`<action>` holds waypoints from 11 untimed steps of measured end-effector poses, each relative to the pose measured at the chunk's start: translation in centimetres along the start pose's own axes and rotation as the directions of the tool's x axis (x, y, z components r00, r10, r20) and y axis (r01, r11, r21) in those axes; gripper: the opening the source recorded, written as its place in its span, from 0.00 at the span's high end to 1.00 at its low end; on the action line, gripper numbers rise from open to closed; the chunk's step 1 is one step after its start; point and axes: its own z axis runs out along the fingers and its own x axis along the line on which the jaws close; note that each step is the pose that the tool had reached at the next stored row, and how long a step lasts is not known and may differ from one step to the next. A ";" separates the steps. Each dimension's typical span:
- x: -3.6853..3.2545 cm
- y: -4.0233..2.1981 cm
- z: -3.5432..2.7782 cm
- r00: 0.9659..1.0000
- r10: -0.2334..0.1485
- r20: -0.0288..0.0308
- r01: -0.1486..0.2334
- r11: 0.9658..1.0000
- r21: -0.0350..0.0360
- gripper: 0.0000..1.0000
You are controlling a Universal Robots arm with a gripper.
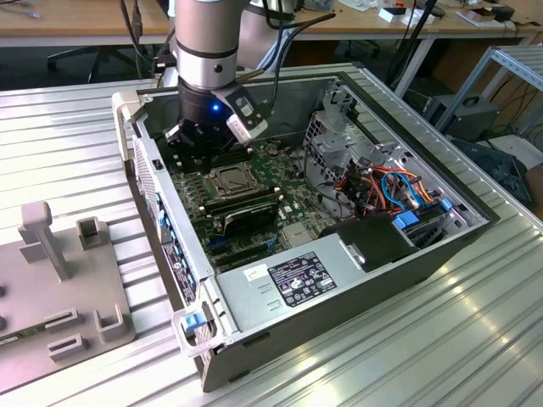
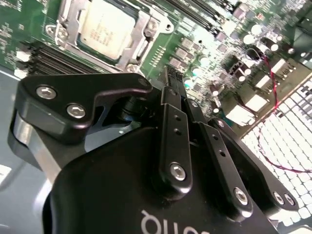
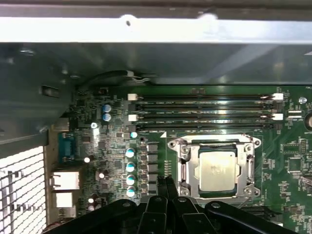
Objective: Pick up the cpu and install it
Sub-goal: 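Install the first cpu locking lever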
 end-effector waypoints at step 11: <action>0.42 0.02 0.01 1.000 0.004 0.025 -0.002 0.998 -0.059 0.89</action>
